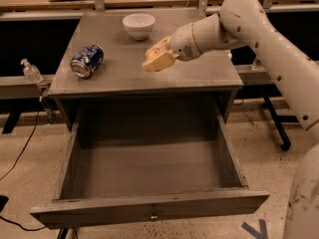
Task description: Pick orange can from top drawer and place on counter
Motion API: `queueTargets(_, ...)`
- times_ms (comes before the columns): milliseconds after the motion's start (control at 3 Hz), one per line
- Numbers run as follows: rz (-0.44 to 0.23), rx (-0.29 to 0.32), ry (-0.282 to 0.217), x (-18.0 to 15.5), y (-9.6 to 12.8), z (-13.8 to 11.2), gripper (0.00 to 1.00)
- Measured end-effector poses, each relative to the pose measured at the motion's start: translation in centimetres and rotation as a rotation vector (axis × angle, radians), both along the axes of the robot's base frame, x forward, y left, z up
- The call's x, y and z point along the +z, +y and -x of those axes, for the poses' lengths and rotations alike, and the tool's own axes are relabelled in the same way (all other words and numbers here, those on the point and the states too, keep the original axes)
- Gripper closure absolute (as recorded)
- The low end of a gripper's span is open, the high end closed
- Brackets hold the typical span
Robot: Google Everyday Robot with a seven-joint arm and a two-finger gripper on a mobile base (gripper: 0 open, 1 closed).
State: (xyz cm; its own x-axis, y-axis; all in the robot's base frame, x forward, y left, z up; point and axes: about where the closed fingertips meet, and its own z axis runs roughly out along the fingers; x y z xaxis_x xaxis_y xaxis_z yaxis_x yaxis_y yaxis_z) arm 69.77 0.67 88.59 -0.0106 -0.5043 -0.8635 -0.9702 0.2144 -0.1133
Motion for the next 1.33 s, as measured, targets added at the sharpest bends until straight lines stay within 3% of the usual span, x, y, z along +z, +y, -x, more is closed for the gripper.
queueTargets(333, -0.011, -0.086, 0.109, -1.8, 1.2, -1.5, 1.00)
queueTargets(667, -0.004, -0.137, 0.150, -2.9, 2.1, -2.2, 0.87)
queueTargets(1000, -0.002, -0.168, 0.101, -3.4, 2.6, -2.2, 0.63)
queueTargets(1333, -0.009, -0.178, 0.086, -3.7, 3.1, -2.4, 0.39)
